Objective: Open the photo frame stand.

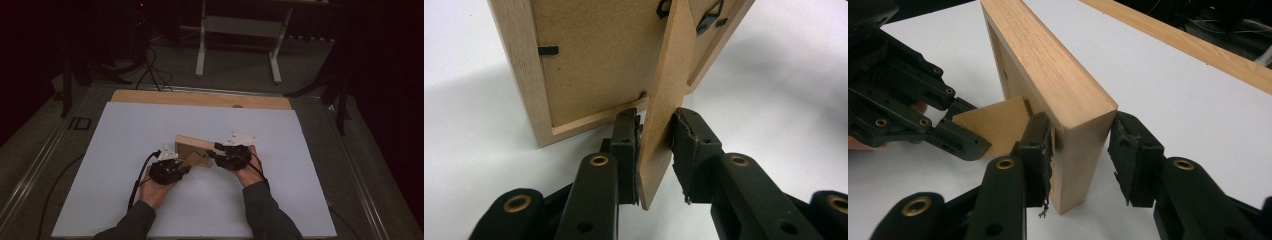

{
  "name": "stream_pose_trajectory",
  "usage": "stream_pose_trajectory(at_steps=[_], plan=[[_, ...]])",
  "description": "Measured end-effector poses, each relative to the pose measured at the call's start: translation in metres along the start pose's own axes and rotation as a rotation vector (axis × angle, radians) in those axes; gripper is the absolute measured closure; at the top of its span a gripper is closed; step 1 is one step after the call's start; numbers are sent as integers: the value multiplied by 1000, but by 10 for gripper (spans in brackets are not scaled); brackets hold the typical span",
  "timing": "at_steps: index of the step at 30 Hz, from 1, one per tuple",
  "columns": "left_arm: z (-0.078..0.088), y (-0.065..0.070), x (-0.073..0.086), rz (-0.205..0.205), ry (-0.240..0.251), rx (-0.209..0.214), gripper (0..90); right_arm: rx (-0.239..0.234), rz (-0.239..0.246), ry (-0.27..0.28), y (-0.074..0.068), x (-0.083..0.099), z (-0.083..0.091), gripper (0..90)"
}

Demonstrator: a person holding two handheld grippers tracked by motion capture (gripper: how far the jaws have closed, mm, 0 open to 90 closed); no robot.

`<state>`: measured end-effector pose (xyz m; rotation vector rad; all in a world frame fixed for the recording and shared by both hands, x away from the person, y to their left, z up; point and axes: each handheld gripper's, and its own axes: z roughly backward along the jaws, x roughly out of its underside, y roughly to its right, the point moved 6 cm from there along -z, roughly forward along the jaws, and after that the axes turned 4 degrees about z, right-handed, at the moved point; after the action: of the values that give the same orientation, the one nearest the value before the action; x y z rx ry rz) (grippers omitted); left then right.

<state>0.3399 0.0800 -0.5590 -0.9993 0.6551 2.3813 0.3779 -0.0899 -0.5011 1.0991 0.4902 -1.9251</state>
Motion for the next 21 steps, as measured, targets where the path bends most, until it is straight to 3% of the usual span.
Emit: stream_pose_trajectory(at_steps=[4,11,21], plan=[[-1,0,2,-6,-13,-19,697,-15,-16,9,-1,0,0,596],[3,6,5,23,-14,32,593,-29,-21,12,-6,3,-1,547],[12,4,9,63,-6,62,565,-50,-20,-2,-11,11,2,516]])
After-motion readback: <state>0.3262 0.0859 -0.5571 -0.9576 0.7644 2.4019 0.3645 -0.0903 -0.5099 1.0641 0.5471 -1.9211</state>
